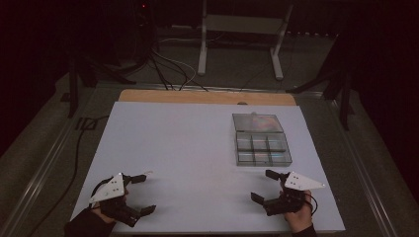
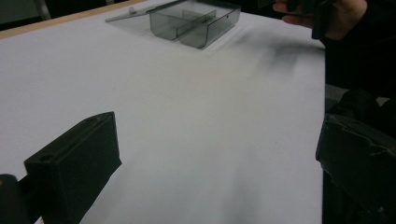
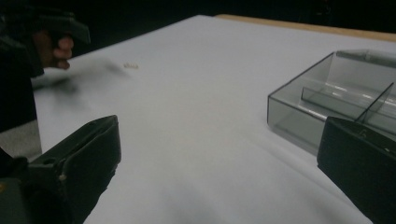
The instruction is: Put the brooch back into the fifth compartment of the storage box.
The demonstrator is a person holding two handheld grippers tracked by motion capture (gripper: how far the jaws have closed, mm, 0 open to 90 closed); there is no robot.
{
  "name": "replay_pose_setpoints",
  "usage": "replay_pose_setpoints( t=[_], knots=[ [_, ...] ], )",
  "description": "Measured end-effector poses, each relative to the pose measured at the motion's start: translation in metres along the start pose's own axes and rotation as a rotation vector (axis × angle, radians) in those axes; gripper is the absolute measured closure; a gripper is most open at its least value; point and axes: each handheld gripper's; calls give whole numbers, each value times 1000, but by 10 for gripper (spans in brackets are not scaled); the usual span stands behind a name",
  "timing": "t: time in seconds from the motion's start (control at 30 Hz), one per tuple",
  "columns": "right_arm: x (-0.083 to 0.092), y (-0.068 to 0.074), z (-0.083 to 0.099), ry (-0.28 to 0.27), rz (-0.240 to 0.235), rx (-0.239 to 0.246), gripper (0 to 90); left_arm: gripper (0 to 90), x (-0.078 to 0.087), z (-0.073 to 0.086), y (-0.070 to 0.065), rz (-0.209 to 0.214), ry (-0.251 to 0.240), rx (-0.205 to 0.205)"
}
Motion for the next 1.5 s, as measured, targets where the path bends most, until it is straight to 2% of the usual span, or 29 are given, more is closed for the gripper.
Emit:
replay_pose_setpoints(
  t=[0.1, 0.23, 0.57, 0.73, 0.97, 1.13, 1.27, 1.5],
  knots=[
    [0, 2, -1, -7, -3, 15, 0, 11, 0, -5, -1, 16, -5, -10],
    [1, 1, -1, -8, -2, 13, 0, 11, 4, -11, 0, 39, -14, 0],
    [2, 1, -1, -5, -5, 2, 0, 11, 9, -17, 7, 42, -24, 12],
    [3, 1, -1, -4, -6, -4, 0, 11, 11, -18, 15, 21, -30, 28],
    [2, 0, -1, -2, -7, -7, 0, 11, 16, -23, 27, 11, -55, 25],
    [3, 0, -1, -6, -7, -11, 0, 11, 16, -25, 37, 6, -57, 41],
    [3, -1, -1, -5, -9, -17, 0, 11, 15, -26, 45, -12, -53, 44],
    [3, -1, -1, -2, -11, -21, 0, 11, 14, -24, 60, -34, -53, 74]
  ],
)
Point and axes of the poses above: each handheld gripper's, and its own axes: x roughly backward along the jaws, z roughly out of its underside, y roughly to its left, and after that the axes turned 1 degree about y, right-handed
